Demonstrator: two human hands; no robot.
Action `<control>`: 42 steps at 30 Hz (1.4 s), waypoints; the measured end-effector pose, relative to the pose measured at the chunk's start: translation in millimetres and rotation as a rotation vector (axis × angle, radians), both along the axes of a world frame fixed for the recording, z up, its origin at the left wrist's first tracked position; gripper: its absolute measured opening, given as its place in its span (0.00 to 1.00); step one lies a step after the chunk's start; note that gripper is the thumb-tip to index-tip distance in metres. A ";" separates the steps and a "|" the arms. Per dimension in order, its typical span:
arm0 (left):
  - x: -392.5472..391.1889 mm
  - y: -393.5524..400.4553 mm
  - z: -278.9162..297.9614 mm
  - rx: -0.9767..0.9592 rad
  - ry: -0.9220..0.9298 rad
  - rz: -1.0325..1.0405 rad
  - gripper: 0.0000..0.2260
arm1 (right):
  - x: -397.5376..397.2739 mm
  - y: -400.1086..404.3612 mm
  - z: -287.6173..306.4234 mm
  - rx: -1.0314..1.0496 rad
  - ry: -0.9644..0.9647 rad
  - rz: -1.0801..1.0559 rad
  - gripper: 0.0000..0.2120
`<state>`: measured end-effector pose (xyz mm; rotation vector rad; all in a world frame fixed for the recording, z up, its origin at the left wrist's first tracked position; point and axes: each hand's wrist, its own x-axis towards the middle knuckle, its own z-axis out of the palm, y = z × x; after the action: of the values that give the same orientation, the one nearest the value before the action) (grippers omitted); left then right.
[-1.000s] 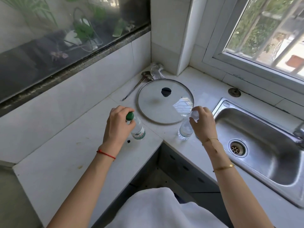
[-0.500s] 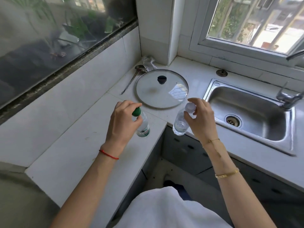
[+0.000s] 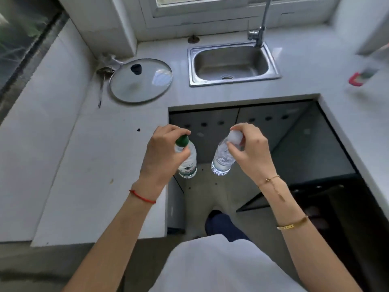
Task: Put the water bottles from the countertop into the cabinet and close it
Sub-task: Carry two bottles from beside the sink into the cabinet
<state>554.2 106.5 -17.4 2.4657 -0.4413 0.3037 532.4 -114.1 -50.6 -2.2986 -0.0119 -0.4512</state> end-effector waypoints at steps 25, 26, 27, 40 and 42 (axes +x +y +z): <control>-184.6 -337.0 -112.3 0.114 0.293 -0.978 0.15 | -339.7 -206.1 -99.3 0.084 0.280 -0.994 0.14; -188.3 -350.7 -122.8 0.138 0.304 -1.008 0.15 | -344.1 -214.0 -108.8 0.103 0.287 -1.031 0.14; -191.5 -364.4 -133.7 0.159 0.316 -1.033 0.15 | -347.5 -222.2 -118.9 0.117 0.292 -1.061 0.13; -220.3 -523.5 -394.9 0.263 0.374 -1.148 0.14 | -364.3 -321.7 -384.2 0.278 0.363 -1.325 0.13; -224.5 -543.9 -448.7 0.279 0.369 -1.148 0.13 | -363.7 -335.6 -437.2 0.282 0.365 -1.342 0.14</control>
<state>329.7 -437.5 -466.1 2.0173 -1.6597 -0.7014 168.7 -449.7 -487.8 -1.7703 1.7000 -0.5926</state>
